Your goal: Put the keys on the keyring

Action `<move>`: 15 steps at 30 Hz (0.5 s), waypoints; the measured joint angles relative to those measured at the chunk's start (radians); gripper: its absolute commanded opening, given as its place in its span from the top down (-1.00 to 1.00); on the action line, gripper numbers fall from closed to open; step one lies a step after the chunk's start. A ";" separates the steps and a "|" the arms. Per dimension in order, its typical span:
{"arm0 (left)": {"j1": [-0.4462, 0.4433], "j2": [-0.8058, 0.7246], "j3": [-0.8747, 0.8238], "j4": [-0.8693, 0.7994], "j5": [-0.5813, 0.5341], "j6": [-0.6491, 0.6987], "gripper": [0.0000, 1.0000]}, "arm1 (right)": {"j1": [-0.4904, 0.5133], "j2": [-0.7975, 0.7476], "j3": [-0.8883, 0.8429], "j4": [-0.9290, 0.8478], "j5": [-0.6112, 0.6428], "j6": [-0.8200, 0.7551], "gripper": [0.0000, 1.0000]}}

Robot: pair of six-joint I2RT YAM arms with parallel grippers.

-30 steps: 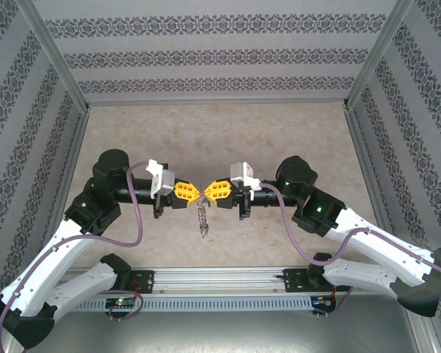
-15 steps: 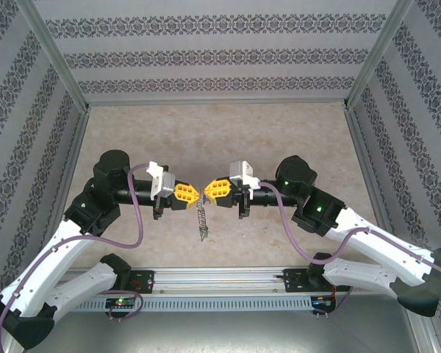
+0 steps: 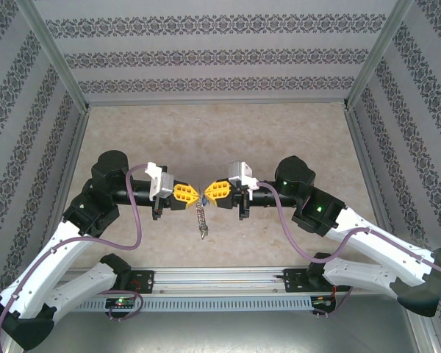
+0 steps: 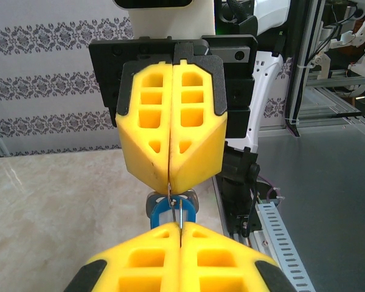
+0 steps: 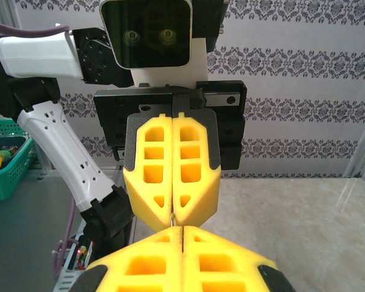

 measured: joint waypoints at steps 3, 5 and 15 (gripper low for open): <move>0.000 0.000 0.000 0.000 0.000 0.000 1.00 | 0.000 0.000 0.000 0.000 -0.001 0.000 1.00; 0.000 0.000 0.000 0.000 0.000 0.000 1.00 | 0.000 0.000 0.000 0.000 -0.002 0.000 1.00; 0.000 0.000 0.000 0.000 0.000 0.000 1.00 | 0.000 0.000 0.000 -0.007 -0.012 0.000 1.00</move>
